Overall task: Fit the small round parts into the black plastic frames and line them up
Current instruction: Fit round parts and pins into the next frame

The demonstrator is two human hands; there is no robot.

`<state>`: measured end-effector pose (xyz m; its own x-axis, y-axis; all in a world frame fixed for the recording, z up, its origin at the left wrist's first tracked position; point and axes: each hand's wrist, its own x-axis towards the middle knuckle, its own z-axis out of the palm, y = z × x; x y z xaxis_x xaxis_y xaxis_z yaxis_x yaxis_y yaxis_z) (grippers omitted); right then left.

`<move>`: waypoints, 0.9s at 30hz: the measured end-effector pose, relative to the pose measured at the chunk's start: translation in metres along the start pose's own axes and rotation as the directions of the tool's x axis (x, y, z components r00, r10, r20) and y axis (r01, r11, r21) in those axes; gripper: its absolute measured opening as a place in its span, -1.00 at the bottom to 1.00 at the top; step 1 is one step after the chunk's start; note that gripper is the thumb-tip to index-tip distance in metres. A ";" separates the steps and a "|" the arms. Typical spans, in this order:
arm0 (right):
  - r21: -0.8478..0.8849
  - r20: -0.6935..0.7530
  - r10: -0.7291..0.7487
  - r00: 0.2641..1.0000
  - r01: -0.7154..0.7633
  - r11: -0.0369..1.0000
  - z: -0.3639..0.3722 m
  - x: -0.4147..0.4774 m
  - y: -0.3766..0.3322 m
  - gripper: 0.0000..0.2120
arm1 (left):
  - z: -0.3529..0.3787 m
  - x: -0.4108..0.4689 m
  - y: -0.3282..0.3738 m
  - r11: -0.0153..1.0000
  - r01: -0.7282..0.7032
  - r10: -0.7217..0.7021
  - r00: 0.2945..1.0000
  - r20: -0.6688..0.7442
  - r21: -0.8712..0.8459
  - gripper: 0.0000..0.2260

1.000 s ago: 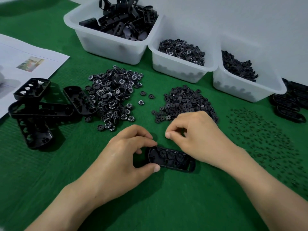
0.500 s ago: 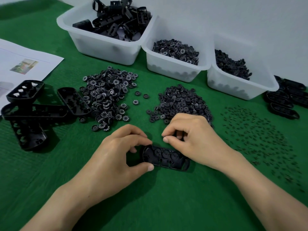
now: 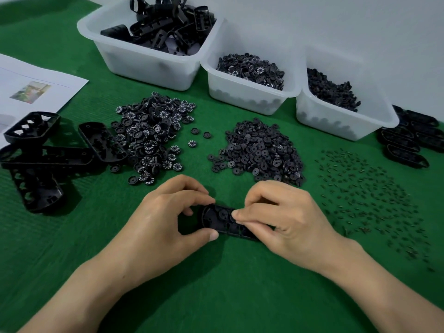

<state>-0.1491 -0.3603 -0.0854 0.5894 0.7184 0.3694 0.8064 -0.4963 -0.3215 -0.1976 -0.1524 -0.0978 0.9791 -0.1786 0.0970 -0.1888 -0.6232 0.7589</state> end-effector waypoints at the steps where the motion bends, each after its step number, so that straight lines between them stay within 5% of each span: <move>1: -0.007 0.008 -0.011 1.000 0.011 1.000 0.000 0.000 0.000 -0.92 | 0.000 0.000 0.000 1.000 0.000 0.000 1.000 -0.002 0.000 -0.67; 12: 0.054 0.092 0.002 0.996 -0.007 0.999 -0.005 -0.004 0.002 -0.87 | 0.000 -0.001 0.001 1.000 -0.003 0.003 1.000 0.001 -0.006 -0.67; 17: 0.228 -0.011 0.264 0.964 -0.255 0.940 -0.010 -0.001 0.006 -0.82 | 0.000 -0.001 0.000 1.000 -0.003 0.003 1.000 0.003 -0.010 -0.68; 27: -0.099 -0.034 0.446 0.894 -0.447 0.889 0.006 0.035 0.021 -0.82 | 0.001 -0.001 0.000 1.000 -0.004 0.004 1.000 0.003 -0.001 -0.68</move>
<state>-0.1114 -0.3431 -0.0842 0.8886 0.4042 0.2167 0.4578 -0.8109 -0.3646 -0.1981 -0.1525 -0.0986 0.9782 -0.1834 0.0975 -0.1922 -0.6215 0.7594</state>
